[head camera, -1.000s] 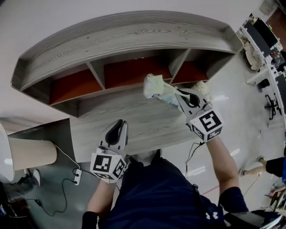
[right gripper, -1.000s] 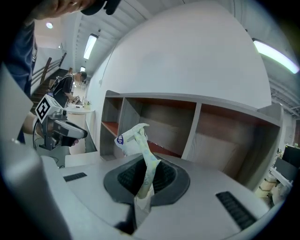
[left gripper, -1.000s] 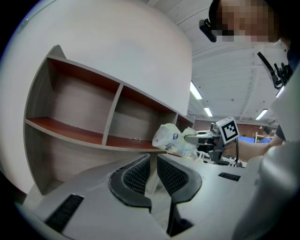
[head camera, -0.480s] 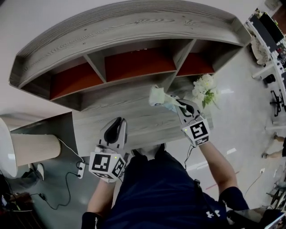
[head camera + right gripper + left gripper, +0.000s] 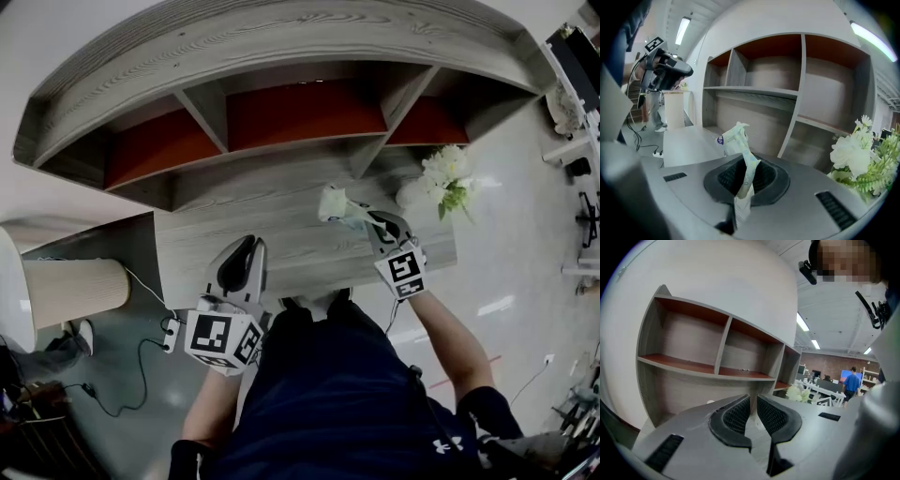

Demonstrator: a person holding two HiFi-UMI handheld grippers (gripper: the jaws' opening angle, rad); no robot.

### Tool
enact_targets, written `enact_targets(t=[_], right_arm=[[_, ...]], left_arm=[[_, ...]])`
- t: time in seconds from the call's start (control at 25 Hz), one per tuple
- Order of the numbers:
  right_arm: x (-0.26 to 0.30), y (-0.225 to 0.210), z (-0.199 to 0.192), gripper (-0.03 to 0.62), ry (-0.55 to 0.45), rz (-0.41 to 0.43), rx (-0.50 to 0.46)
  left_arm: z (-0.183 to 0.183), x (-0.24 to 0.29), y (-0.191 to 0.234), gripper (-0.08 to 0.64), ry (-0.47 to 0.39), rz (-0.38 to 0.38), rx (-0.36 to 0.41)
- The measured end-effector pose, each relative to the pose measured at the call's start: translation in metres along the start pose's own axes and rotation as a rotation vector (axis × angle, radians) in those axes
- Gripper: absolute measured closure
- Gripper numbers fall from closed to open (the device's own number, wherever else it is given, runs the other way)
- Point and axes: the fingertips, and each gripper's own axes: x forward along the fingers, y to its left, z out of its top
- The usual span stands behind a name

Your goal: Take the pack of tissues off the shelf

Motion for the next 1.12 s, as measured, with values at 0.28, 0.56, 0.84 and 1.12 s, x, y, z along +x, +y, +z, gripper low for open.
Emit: enact_targets(t=[0.28,0.56,0.84,1.12], right_arm=[[0.020,0.013,-0.036,0.580,0.059,0.032,-0.025],[0.037,0.023,-0.055,0.580,0.090,0.070,-0.042],[0.054,0.033,-0.072,0.580,0.115,0.094,-0.065],[0.076,0.044,-0.087,0.580,0.129,0.125,-0.102]], left_arm=[[-0.005,0.009,-0.012,0.502,0.022,-0.002,0.010],[-0.008,0.012,-0.014,0.502,0.029,0.017,0.017],[-0.015,0.006,-0.008,0.502,0.035,0.048,-0.004],[-0.018,0.000,-0.001,0.502,0.039,0.078,-0.011]])
